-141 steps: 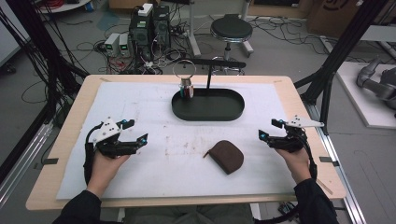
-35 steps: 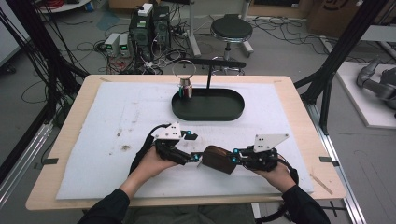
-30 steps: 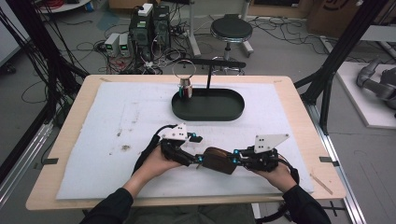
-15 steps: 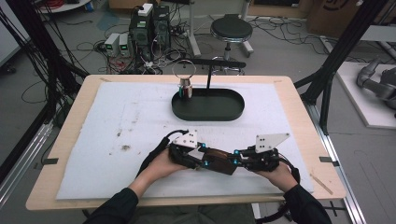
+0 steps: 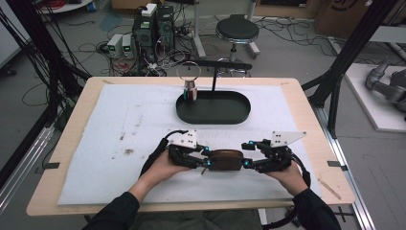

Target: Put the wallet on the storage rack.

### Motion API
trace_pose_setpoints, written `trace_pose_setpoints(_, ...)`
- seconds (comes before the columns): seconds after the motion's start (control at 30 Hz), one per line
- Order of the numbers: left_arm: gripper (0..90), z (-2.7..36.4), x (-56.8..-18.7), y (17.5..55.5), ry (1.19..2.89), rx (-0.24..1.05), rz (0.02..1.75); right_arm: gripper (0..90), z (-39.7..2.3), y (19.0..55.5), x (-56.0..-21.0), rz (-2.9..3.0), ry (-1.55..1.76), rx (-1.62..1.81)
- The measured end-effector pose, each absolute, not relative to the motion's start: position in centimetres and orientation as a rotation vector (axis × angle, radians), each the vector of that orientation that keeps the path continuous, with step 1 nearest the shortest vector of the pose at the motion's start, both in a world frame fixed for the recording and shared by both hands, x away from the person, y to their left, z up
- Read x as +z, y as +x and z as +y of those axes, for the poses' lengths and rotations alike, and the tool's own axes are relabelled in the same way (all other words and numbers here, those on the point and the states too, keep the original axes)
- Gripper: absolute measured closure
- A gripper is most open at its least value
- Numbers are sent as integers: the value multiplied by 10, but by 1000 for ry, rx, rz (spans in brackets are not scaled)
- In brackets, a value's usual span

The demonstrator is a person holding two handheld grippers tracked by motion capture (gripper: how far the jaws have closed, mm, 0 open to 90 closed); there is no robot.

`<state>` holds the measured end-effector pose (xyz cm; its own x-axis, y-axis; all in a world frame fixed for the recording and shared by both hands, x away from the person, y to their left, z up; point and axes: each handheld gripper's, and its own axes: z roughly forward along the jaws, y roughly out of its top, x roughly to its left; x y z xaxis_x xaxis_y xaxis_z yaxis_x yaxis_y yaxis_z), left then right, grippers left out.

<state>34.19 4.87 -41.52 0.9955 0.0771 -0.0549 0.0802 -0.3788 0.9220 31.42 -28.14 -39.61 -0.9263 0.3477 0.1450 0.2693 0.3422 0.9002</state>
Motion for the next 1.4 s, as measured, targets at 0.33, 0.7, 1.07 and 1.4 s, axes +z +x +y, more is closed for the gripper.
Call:
trace_pose_setpoints(0.33, 682, 56, -401, 341, 1937, 26, 104, 388, -275, 317, -399, 2563, 616, 1685)
trace_pose_setpoints(0.7, 682, 56, -397, 338, 1912, 12, 89, 529, -269, 315, -398, 2563, 561, 1705)
trace_pose_setpoints(1.07, 505, 60, -394, 338, 1893, 46, 152, 677, -267, 310, -395, 2536, 474, 1704)
trace_pose_setpoints(1.4, 336, 96, -386, 327, 1859, 205, 292, 680, -270, 314, -385, 2436, 546, 1682)
